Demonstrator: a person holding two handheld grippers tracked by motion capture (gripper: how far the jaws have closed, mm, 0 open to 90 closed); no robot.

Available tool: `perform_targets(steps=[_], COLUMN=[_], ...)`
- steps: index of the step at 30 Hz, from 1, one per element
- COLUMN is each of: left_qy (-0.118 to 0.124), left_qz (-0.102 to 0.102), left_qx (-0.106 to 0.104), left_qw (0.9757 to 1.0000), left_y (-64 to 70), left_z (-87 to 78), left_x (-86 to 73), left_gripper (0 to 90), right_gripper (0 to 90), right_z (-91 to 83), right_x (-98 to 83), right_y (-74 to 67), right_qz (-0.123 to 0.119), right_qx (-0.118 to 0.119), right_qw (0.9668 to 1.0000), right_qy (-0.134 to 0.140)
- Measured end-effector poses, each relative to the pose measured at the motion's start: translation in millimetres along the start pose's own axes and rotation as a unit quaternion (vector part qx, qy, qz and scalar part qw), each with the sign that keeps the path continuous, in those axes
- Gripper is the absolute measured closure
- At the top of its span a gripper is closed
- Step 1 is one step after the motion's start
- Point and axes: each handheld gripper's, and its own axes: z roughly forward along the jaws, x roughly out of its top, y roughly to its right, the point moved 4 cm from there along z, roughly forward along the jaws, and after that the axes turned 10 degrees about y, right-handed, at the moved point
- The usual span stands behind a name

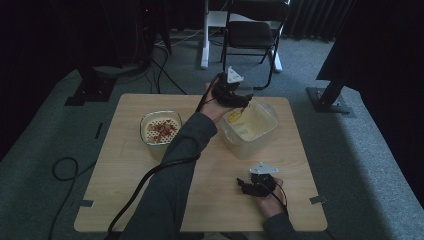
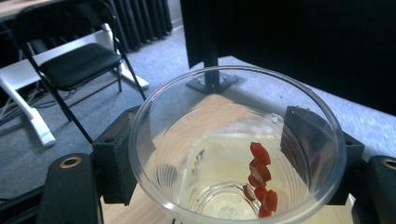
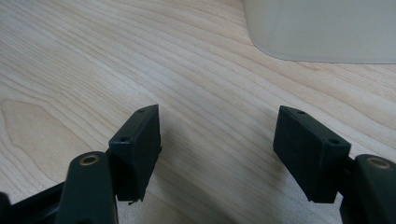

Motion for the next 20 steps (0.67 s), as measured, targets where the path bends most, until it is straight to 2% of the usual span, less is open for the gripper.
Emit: perform_targets(steps=[3, 6, 8, 11, 16, 20], left_qy=[-0.003, -0.002, 0.001, 0.004, 0.016, 0.020], left_qz=[-0.008, -0.015, -0.009, -0.009, -0.009, -0.008], left_qx=[-0.016, -0.024, -0.016, -0.016, -0.005, -0.005], left_qw=[0.9998, 0.9996, 0.9998, 0.9998, 0.9998, 0.9997], left_y=[5.1, 7.3, 7.3, 6.4, 4.3, 4.5], left_z=[4.0, 5.1, 4.2, 2.3, -5.0, -7.6], left_x=[0.8, 2.2, 3.4, 4.5, 10.8, 14.1], left_gripper=[15.4, 12.3, 11.4, 11.6, 12.9, 13.9], right_gripper=[31.4, 31.4, 31.3, 31.3, 31.3, 30.9], right_z=[0.0, -0.1, 0.0, -0.1, -0.1, 0.2], right_x=[0.0, -0.1, -0.1, -0.1, -0.1, 0.1], right_y=[0.0, 0.1, 0.1, 0.1, 0.0, 0.2], right_qz=[0.000, -0.001, -0.001, -0.001, -0.001, -0.001], right_qx=[0.000, 0.000, 0.001, 0.000, 0.001, 0.002], right_qw=[1.0000, 1.0000, 1.0000, 1.0000, 1.0000, 1.0000], right_qy=[0.000, 0.000, 0.000, 0.000, 0.000, -0.001])
